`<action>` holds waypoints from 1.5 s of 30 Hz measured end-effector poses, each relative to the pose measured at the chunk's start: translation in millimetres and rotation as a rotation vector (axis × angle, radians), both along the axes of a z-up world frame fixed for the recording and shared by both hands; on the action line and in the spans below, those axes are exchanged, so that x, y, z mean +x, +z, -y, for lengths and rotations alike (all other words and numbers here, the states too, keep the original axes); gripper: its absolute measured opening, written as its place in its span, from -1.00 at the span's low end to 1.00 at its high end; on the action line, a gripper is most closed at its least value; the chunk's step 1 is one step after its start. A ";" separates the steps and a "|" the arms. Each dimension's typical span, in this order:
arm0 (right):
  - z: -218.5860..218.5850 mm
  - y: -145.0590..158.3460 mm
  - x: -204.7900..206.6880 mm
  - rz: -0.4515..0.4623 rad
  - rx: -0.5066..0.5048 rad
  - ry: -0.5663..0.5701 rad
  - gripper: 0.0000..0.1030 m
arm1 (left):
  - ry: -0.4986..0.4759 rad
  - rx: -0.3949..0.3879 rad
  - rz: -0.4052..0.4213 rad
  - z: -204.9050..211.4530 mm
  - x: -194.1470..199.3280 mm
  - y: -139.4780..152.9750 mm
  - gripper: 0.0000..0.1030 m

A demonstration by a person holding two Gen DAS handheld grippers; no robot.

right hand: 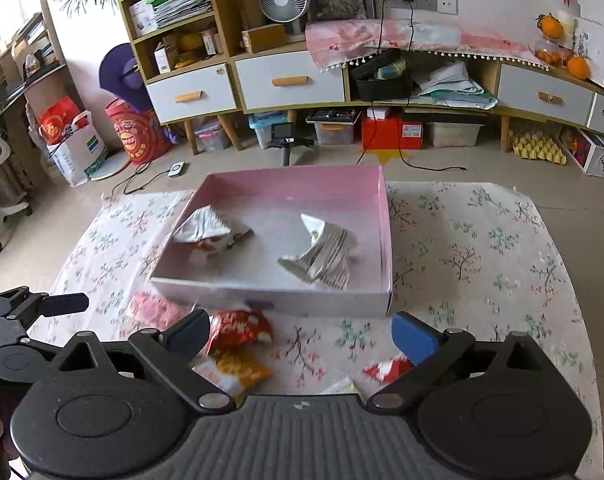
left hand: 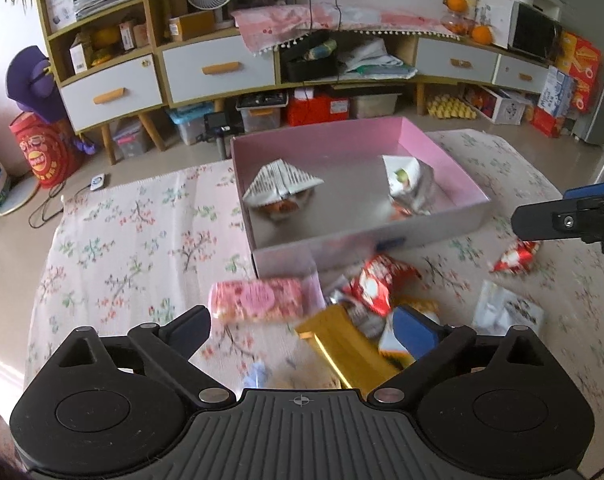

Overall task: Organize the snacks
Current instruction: 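Grasp a yellow wafer pack with the left gripper while the right gripper grasps another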

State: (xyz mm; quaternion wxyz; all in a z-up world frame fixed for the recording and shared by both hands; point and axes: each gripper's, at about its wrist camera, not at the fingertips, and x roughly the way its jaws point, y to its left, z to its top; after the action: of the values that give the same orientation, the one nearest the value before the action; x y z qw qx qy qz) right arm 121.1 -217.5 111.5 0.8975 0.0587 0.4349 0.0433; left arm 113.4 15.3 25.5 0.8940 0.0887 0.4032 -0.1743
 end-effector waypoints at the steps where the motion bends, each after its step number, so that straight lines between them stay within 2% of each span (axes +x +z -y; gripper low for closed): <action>1: -0.8 -0.5 -3.4 -0.001 0.001 0.002 0.59 | -0.003 0.000 0.000 -0.7 -4.1 -0.4 0.93; 3: -3.5 -1.6 -9.8 0.000 0.004 0.010 0.60 | -0.023 0.002 0.019 -3.3 -13.3 -2.8 0.94; 6: -8.4 -8.5 -26.1 0.019 0.026 0.037 0.63 | -0.071 0.052 0.013 -4.4 -26.1 -7.6 0.94; 9: -21.0 -14.9 -35.3 -0.012 -0.014 0.127 0.63 | -0.100 0.073 0.030 -11.5 -38.4 -9.3 0.94; 16: -44.2 -29.8 -59.4 -0.018 -0.042 0.250 0.63 | -0.128 0.025 -0.047 -34.2 -51.3 -21.5 0.94; 21: -63.7 -47.7 -78.3 -0.023 -0.117 0.314 0.63 | -0.129 0.020 -0.096 -47.1 -55.3 -34.5 0.92; 25: -82.3 -63.5 -89.2 -0.048 -0.183 0.391 0.63 | -0.151 -0.019 -0.134 -52.4 -57.0 -36.1 0.90; 27: -88.1 -67.6 -93.7 -0.047 -0.204 0.421 0.63 | -0.170 -0.042 -0.180 -52.6 -54.9 -38.1 0.89; 29: -92.8 -70.4 -94.8 -0.047 -0.212 0.438 0.62 | -0.177 -0.054 -0.215 -50.9 -53.7 -41.9 0.81; 33: -99.3 -75.4 -93.1 -0.057 -0.206 0.446 0.59 | -0.176 -0.045 -0.225 -46.1 -53.6 -46.0 0.61; 35: -99.8 -76.8 -92.3 -0.056 -0.204 0.446 0.48 | -0.174 -0.055 -0.226 -45.8 -52.9 -45.7 0.51; 40: -96.7 -79.6 -89.1 -0.080 -0.193 0.427 0.00 | -0.170 -0.076 -0.203 -43.3 -51.3 -43.5 0.37; 45: -92.8 -82.1 -84.8 -0.112 -0.129 0.434 -0.46 | -0.144 -0.092 -0.203 -40.3 -46.6 -46.1 0.00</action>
State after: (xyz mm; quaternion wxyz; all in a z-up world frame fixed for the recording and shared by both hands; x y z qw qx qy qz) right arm 36.2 -124.7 29.3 0.8435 -0.0911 0.4885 0.2040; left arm 66.8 55.6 -20.5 0.8369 0.0581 0.4757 -0.2644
